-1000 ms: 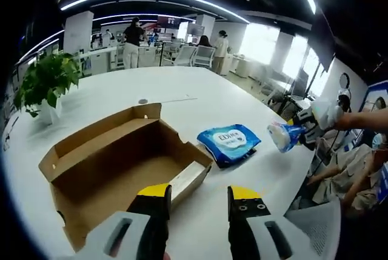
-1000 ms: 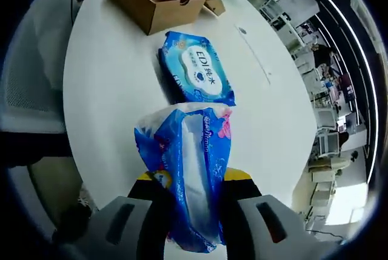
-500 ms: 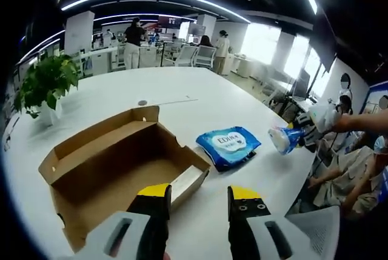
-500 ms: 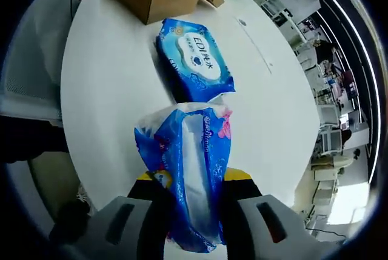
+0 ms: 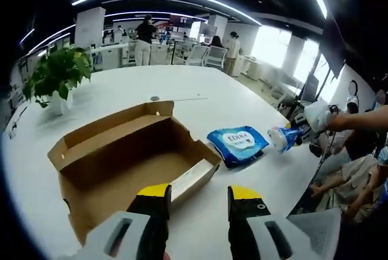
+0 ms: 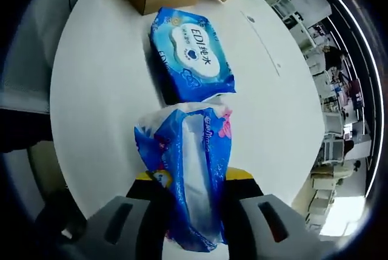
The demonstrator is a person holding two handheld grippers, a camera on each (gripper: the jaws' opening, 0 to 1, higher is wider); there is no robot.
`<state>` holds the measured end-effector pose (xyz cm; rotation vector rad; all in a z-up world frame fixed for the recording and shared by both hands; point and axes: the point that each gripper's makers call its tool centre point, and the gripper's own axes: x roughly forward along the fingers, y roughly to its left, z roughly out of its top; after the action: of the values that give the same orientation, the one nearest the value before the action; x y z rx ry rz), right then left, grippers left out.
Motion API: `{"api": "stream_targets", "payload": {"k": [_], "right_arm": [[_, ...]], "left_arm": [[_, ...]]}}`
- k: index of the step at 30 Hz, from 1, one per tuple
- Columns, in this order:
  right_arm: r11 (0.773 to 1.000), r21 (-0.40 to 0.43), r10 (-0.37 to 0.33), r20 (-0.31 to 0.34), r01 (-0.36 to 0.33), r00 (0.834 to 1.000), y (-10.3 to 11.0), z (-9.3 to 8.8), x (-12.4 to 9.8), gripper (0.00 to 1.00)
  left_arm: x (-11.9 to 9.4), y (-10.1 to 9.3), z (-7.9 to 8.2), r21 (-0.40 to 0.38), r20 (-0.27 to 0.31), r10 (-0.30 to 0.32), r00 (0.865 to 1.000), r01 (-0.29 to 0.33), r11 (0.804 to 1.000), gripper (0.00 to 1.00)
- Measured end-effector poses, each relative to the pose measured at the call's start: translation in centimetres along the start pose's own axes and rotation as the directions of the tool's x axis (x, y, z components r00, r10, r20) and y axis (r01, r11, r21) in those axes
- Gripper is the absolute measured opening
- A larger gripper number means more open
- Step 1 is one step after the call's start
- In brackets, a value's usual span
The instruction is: Operate the shoe box by opening the lid, removing the specified soft item, and placing it in the target area until the item is outside and the box remains undamaged.
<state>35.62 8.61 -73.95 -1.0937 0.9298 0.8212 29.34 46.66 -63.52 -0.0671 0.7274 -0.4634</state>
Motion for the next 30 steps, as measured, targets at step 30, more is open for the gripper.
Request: {"api": "stream_targets", "payload": {"k": [30], "right_arm": [[0.995,-0.086,0.054,-0.041,-0.057,0.998,-3.2,0.3,4.1,0.34]], "left_arm": [[-0.7,2.9,-0.3,-0.047,-0.007,0.067,0.998,-0.067,0.997,0.38]]}}
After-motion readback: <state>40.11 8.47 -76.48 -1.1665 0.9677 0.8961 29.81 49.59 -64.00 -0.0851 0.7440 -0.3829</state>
